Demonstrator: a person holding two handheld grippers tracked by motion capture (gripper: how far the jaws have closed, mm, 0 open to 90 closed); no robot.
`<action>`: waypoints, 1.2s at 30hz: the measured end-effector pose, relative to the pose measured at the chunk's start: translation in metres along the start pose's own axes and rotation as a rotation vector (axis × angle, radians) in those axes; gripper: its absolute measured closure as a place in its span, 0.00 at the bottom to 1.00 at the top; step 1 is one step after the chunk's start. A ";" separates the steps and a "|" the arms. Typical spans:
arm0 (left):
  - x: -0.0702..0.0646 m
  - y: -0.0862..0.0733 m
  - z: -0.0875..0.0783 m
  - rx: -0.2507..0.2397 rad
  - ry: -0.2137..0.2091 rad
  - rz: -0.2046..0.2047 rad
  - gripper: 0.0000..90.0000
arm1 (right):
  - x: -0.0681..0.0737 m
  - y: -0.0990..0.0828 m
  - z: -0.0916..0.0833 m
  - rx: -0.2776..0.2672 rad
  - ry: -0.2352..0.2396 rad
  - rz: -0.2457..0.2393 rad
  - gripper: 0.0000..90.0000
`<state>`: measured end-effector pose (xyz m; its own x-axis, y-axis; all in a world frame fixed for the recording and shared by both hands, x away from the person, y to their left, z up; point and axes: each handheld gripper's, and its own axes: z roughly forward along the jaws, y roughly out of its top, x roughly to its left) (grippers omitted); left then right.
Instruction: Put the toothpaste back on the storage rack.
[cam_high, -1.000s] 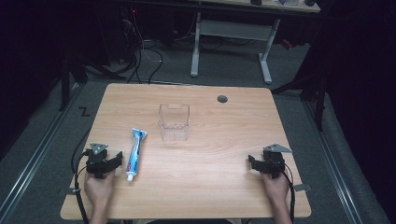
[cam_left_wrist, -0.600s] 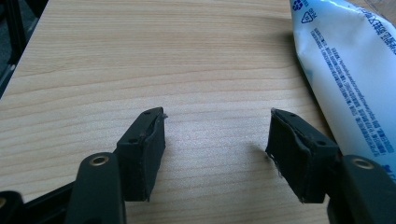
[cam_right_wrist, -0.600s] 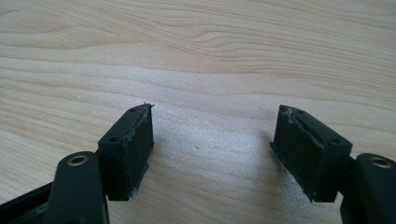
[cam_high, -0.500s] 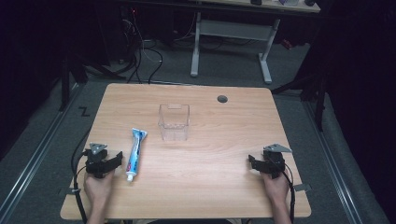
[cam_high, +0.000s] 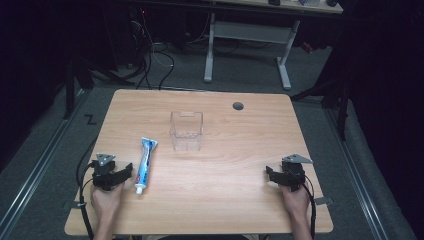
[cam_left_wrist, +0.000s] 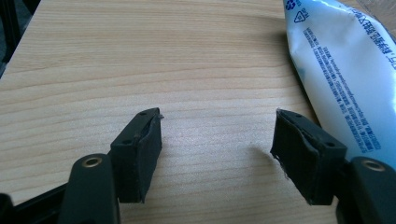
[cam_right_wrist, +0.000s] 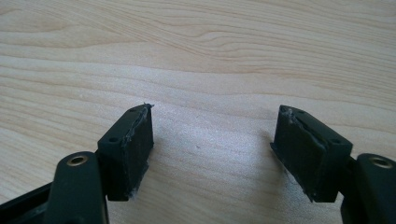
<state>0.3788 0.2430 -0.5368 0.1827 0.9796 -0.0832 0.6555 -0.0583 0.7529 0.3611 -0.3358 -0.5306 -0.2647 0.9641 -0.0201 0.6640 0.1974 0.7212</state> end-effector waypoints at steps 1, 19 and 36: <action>0.000 0.000 0.000 -0.003 -0.002 -0.005 0.37 | 0.000 0.000 0.000 0.001 0.000 0.002 0.32; -0.008 0.002 -0.023 -0.059 -0.046 0.026 0.46 | 0.000 0.000 0.000 0.000 0.001 -0.002 0.32; -0.029 0.014 -0.043 -0.062 -0.076 0.092 0.45 | 0.000 0.000 0.000 0.000 0.002 -0.003 0.32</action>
<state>0.3511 0.2225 -0.4957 0.2963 0.9532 -0.0599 0.5877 -0.1325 0.7981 0.3610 -0.3356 -0.5307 -0.2684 0.9631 -0.0207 0.6632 0.2003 0.7212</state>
